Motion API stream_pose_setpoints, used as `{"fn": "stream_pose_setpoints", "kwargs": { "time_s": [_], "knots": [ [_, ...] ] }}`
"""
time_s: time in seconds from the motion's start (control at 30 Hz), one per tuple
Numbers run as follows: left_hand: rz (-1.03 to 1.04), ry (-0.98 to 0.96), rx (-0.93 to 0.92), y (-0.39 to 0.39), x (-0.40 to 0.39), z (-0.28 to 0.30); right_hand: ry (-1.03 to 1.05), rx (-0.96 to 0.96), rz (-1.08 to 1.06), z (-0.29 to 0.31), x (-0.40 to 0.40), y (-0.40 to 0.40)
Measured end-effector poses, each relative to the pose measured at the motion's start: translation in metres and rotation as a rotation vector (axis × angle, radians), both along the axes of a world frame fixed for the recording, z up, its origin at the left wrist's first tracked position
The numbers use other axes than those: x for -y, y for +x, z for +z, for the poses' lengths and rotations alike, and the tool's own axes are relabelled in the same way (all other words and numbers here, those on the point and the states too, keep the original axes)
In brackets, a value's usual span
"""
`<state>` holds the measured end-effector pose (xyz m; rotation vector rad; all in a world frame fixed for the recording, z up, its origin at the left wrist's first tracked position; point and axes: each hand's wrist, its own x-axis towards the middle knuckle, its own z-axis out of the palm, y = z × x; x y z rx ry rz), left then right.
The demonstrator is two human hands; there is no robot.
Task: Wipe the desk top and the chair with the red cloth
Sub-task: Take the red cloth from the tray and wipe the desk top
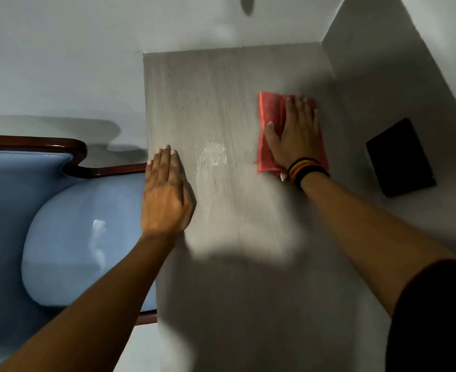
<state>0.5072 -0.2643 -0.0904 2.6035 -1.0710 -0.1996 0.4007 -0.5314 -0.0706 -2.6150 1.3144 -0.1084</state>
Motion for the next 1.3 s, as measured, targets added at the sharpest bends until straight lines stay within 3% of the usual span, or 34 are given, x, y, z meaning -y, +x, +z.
{"fn": "stream_pose_setpoints", "kwargs": {
  "time_s": [0.13, 0.23, 0.3, 0.4, 0.67, 0.87, 1.07, 1.23, 1.3],
  "knots": [
    [-0.002, 0.007, -0.01, 0.001, 0.0, 0.0, -0.044, 0.025, -0.113, -0.003, -0.055, -0.024],
    [-0.007, -0.001, -0.021, 0.002, 0.002, 0.003, -0.067, 0.018, -0.05, -0.012, -0.154, -0.074],
    [0.0, -0.006, -0.025, 0.003, 0.001, 0.002, -0.051, 0.042, -0.017, -0.015, -0.173, -0.083],
    [0.0, -0.017, -0.037, 0.003, 0.001, 0.0, -0.025, 0.029, 0.026, -0.012, -0.134, -0.057],
    [0.0, -0.049, -0.024, 0.005, -0.002, -0.007, -0.013, 0.059, -0.016, 0.004, 0.068, 0.086],
    [0.001, -0.051, -0.037, 0.004, -0.002, -0.005, -0.086, 0.106, -0.022, -0.012, 0.021, 0.052],
    [0.007, -0.061, -0.024, 0.004, 0.0, -0.005, -0.04, 0.048, 0.003, 0.01, 0.082, 0.08],
    [0.003, -0.057, -0.044, 0.004, -0.002, -0.003, -0.097, 0.104, -0.004, -0.011, 0.021, 0.049],
    [0.004, -0.055, -0.045, 0.004, 0.0, -0.004, -0.093, 0.096, 0.047, -0.011, 0.035, 0.051]
  ]
}}
